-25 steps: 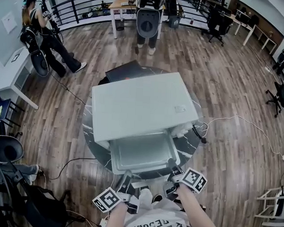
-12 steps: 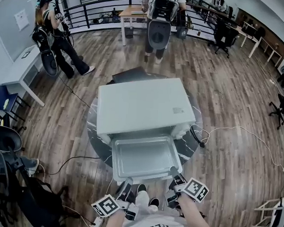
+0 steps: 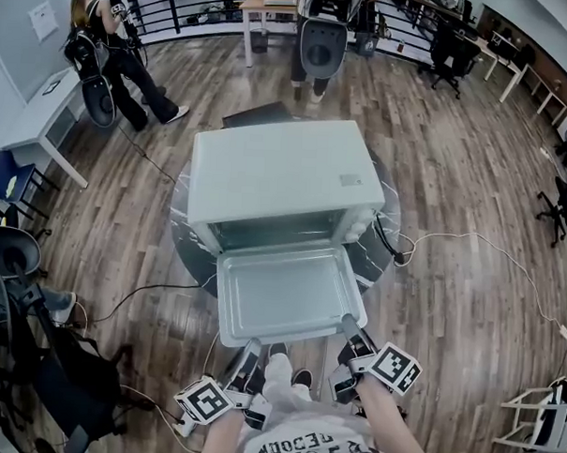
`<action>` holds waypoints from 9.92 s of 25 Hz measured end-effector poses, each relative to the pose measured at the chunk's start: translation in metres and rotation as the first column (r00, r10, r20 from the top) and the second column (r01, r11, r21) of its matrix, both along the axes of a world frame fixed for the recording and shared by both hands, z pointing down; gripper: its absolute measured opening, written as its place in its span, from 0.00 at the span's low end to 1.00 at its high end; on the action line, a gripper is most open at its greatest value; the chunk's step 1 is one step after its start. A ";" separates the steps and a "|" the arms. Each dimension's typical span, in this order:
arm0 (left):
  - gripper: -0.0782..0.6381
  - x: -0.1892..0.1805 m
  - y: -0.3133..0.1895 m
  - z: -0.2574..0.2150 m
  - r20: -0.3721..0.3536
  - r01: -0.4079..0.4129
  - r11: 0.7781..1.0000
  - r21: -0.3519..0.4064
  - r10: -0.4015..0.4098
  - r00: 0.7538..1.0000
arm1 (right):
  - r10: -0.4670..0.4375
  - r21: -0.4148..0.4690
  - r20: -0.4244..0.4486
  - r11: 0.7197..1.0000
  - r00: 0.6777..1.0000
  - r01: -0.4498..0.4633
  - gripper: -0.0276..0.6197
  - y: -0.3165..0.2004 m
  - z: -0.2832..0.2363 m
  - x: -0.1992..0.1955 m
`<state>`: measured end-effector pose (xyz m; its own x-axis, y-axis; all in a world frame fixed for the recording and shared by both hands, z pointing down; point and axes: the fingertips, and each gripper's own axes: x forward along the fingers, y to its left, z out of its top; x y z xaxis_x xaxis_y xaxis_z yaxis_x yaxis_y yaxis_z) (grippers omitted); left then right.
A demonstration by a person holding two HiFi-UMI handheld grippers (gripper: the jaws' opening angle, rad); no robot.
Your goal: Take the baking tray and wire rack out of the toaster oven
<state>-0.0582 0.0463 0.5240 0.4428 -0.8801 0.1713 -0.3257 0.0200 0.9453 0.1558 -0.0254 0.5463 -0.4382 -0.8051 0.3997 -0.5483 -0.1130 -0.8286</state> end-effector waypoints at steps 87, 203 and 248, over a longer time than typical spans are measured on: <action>0.17 -0.050 -0.185 -0.099 0.042 -0.118 0.974 0.191 0.112 0.993 | 0.042 0.211 0.009 0.977 0.999 -0.043 0.23 -0.175 -0.119 -0.047; 0.34 -0.077 -0.255 0.104 -0.004 0.179 0.975 -0.129 -0.181 0.983 | 0.065 -0.056 0.068 0.997 0.996 -0.062 0.29 -0.164 0.074 -0.081; 0.12 -0.066 -0.214 0.085 -0.095 0.114 0.984 -0.136 -0.127 0.987 | 0.090 -0.041 0.107 0.995 0.990 -0.086 0.08 -0.190 0.093 -0.078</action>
<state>-0.1246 -0.1675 0.6095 0.3560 -0.9013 0.2469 -0.2150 0.1781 0.9602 0.0781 -0.2158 0.6396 -0.4084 -0.8284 0.3833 -0.4418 -0.1881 -0.8772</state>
